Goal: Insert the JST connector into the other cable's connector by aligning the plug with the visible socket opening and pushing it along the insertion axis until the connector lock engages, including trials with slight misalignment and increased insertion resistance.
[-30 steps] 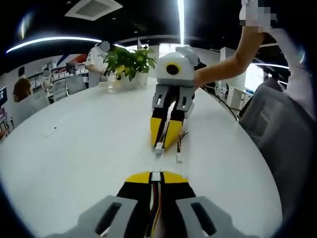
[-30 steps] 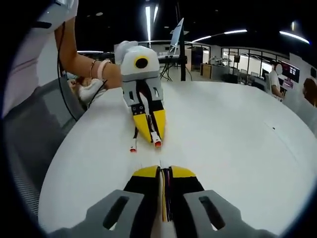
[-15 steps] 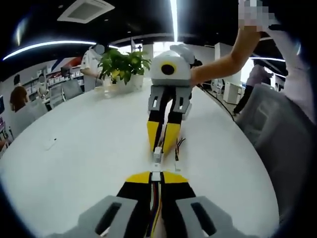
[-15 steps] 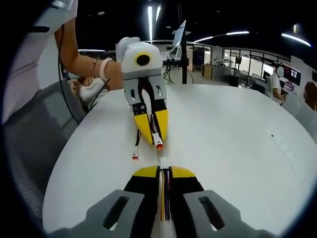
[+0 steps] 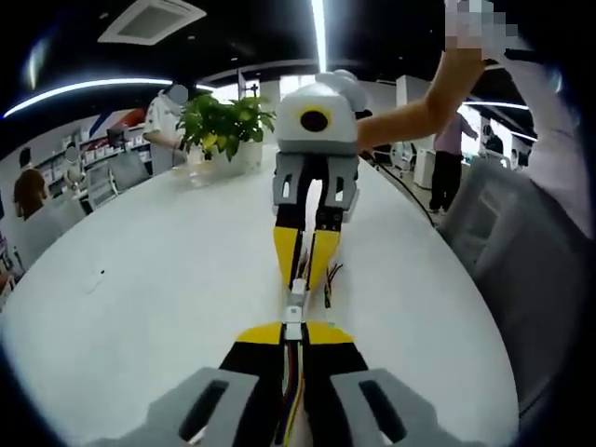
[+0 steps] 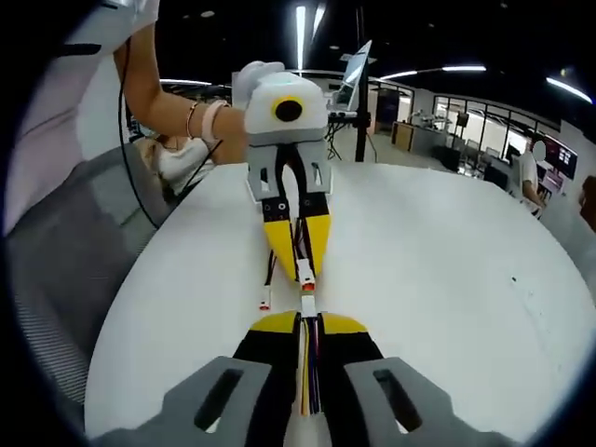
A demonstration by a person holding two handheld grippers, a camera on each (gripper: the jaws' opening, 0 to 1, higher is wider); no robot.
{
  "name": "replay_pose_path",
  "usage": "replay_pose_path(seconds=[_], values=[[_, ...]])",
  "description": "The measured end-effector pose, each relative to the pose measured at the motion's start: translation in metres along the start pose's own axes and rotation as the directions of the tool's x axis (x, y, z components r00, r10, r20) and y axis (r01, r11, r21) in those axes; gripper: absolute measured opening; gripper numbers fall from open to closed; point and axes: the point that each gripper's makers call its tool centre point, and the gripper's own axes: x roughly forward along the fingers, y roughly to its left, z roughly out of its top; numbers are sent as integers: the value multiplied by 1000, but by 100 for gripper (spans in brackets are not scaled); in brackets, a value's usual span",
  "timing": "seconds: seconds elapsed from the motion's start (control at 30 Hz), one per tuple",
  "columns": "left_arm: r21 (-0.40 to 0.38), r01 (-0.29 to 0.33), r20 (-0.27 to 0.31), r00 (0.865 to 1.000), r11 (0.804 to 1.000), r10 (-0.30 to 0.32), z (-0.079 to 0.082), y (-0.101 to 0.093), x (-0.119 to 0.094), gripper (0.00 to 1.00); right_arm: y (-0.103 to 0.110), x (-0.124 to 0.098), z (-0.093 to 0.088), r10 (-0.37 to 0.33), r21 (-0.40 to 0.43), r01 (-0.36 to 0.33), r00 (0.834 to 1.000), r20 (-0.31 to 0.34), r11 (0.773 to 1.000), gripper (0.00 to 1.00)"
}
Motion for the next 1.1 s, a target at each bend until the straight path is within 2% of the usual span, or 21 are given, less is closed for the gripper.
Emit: replay_pose_path(seconds=[0.23,0.63,1.1], values=[[14,10,-6,1000,1000,-10,2,0,1,0,4,1,6,10,-13,-10,1000,-9,1000,3],[7,16,-6,1000,1000,-16,2,1,3,0,9,5,5,34,-3,-34,999,-18,999,3],[6,35,-6,999,999,-35,3,-4,5,0,14,9,8,61,-47,-62,998,-23,997,3]])
